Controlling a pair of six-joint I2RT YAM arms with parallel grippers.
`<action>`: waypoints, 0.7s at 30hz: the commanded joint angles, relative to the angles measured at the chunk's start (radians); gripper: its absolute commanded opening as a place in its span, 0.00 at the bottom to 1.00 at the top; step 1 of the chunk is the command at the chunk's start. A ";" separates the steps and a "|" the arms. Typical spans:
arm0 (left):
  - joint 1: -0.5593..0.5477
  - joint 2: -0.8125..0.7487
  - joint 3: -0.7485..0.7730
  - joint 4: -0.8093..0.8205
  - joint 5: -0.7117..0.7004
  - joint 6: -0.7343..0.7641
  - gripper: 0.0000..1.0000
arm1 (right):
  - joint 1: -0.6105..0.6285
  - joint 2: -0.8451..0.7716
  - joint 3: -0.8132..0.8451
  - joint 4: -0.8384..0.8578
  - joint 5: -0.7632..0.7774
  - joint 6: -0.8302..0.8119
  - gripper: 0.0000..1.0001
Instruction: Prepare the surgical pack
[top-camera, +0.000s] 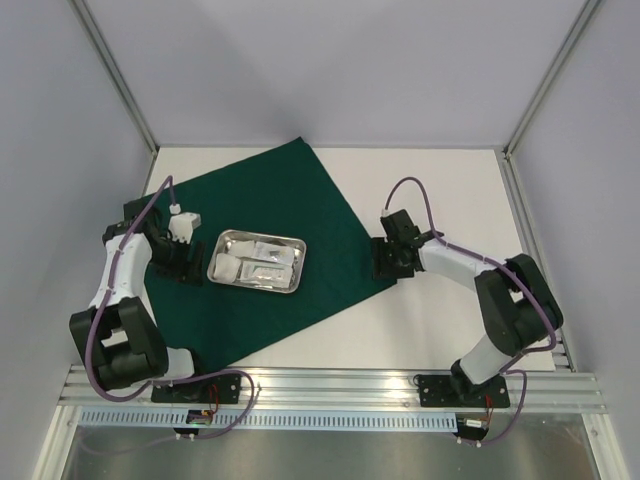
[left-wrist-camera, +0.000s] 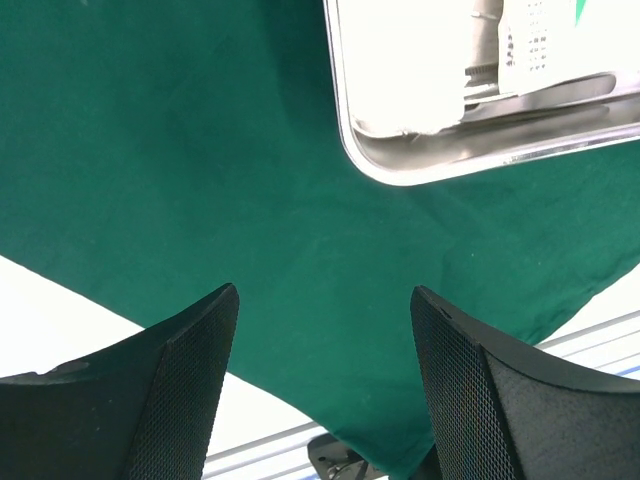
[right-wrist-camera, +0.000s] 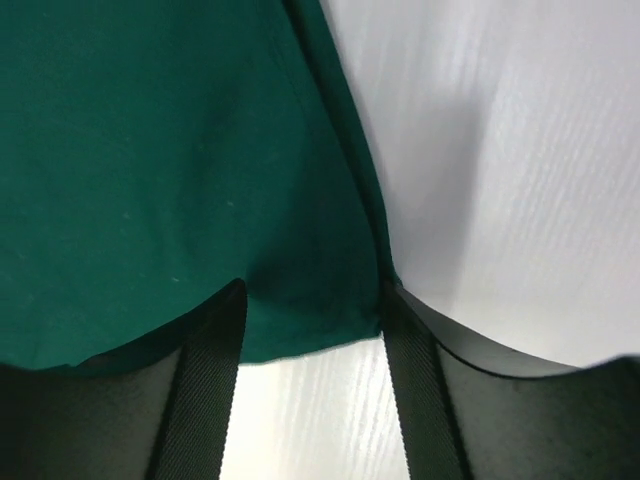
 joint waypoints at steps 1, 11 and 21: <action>0.002 -0.044 -0.017 0.007 -0.008 0.003 0.79 | -0.006 0.058 -0.025 0.094 -0.098 0.043 0.56; 0.000 -0.075 0.034 -0.049 0.039 0.003 0.79 | -0.122 -0.004 -0.084 0.201 -0.144 0.089 0.00; 0.002 -0.084 0.068 -0.088 0.064 0.015 0.78 | -0.478 -0.030 -0.068 0.185 -0.221 -0.002 0.01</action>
